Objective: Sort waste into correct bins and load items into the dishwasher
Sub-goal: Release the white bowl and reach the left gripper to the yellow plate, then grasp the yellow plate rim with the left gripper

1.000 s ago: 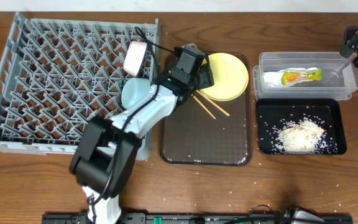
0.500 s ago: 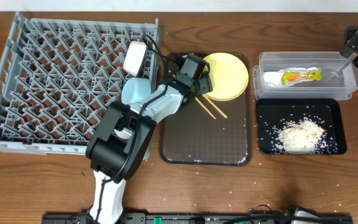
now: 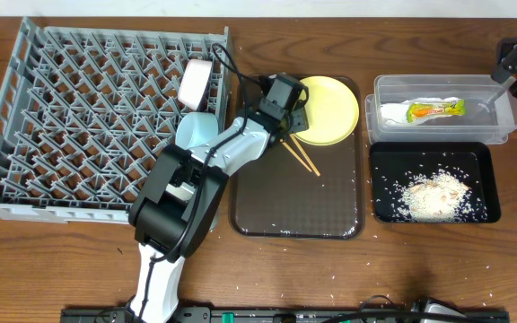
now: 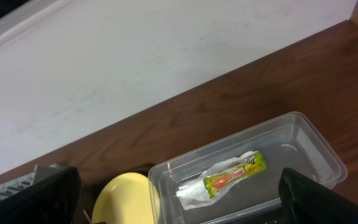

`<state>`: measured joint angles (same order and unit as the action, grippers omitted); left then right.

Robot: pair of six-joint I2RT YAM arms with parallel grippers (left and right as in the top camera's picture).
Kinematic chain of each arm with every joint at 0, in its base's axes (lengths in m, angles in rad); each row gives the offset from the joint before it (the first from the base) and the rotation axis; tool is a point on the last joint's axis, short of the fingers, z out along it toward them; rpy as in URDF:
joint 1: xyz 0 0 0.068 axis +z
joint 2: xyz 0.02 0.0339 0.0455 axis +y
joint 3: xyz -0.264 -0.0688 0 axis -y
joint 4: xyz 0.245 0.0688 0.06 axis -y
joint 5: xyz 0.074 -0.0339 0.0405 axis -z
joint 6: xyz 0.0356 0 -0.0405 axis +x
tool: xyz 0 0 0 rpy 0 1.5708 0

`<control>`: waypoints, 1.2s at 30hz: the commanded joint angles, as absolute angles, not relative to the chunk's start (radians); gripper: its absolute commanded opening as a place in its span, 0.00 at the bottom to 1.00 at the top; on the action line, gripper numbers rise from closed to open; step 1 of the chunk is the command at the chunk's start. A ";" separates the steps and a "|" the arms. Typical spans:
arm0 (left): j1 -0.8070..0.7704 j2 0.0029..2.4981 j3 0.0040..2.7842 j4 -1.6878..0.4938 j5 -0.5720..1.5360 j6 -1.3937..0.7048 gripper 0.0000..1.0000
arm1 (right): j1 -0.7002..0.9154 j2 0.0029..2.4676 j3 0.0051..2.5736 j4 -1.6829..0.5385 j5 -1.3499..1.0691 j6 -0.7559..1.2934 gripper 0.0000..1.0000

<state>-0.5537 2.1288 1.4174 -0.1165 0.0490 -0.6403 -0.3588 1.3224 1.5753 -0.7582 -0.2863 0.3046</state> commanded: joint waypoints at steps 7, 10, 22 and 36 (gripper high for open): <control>-0.615 2.143 1.514 -0.281 -0.080 -0.596 0.52 | -0.362 1.322 1.576 -0.757 -0.281 0.314 0.99; -0.617 2.149 1.514 -0.280 -0.100 -0.604 0.52 | -0.362 1.322 1.576 -0.757 -0.281 0.314 0.99; -0.614 2.207 1.514 -0.207 -0.125 -0.630 0.49 | -0.362 1.322 1.576 -0.757 -0.281 0.314 0.99; -0.614 2.201 1.514 -0.268 -0.113 -0.653 0.27 | -0.363 1.322 1.576 -0.757 -0.281 0.314 0.99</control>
<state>-0.6170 2.1883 1.4902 -0.2359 -0.1116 -0.6312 -0.3588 1.3224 1.5753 -0.7586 -0.2863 0.3046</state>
